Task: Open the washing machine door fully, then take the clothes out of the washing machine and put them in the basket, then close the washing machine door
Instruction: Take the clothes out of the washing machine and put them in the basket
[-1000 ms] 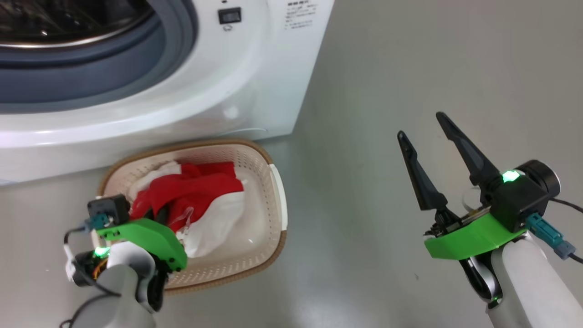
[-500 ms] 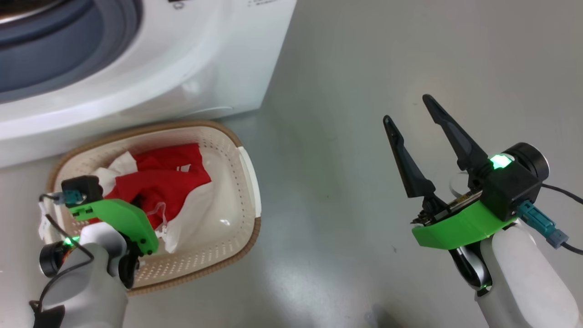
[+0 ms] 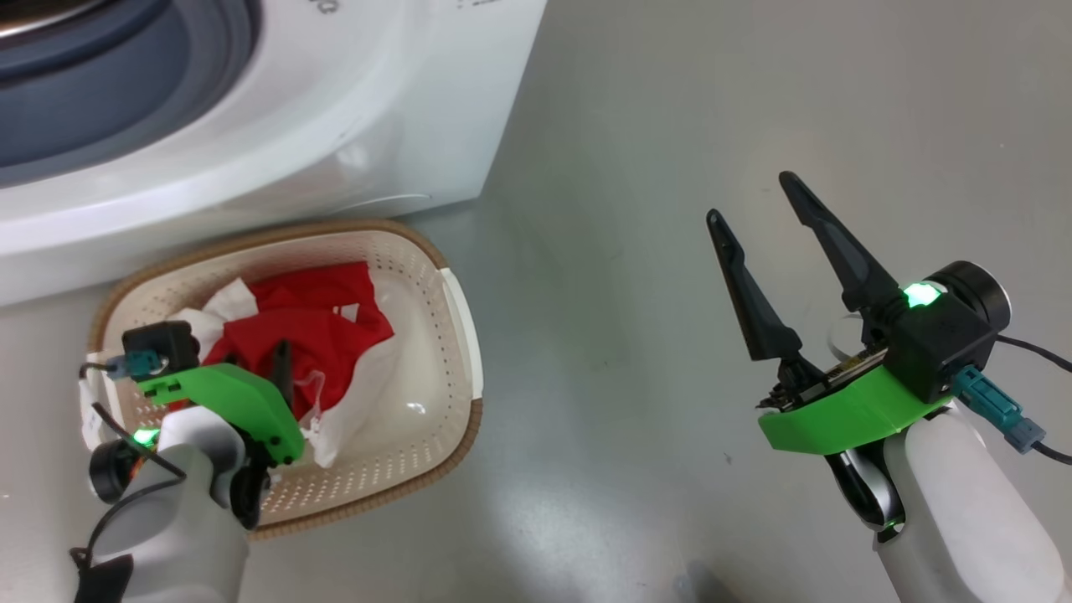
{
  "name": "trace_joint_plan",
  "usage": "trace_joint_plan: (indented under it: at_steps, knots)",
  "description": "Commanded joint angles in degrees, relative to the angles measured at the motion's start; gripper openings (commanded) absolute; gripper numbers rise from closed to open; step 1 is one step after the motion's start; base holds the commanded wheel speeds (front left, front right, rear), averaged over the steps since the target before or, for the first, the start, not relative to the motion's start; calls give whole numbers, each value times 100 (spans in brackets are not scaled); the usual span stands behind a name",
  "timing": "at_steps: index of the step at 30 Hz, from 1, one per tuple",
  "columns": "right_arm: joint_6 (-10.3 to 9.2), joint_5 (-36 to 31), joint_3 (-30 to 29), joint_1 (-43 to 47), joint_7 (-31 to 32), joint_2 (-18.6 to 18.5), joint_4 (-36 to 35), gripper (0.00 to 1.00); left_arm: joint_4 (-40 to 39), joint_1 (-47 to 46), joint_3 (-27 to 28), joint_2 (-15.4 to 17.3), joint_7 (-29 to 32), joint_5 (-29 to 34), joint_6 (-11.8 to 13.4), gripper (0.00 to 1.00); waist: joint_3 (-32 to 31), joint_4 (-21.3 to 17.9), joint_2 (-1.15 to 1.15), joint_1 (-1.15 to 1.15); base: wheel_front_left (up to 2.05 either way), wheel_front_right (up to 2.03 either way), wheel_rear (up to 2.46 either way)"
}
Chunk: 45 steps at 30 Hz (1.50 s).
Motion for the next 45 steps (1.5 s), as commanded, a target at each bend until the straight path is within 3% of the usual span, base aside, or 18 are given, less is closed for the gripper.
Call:
trace_joint_plan:
  at_steps: [1,12,18,24,31,45]
  knots:
    - [19,-12,62,22,-37,-26,-115,100,-58,66,106,113,-144,-63,-52,100,-118,103,0,0,0,0,0]
    - [19,-87,60,142,-37,-128,-21,100,-354,347,87,-24,-824,-331,-194,100,-697,445,0,0,0,0,0]
    - [19,-100,7,290,-37,-150,57,100,-1557,833,-149,-28,-1018,-405,-205,100,-1112,634,0,0,0,0,0]
    - [19,-93,-12,381,-37,-139,85,100,-3083,1471,243,74,-1023,-226,-198,100,-1359,680,0,0,0,0,0]
    - [19,-98,-154,514,-37,-73,100,100,-4760,2373,784,-6,-1025,509,219,100,-1743,683,0,0,0,0,0]
    - [19,-130,-307,898,-37,-135,320,100,-6502,3572,922,-139,-1025,1251,349,100,-2427,806,0,0,0,0,0]
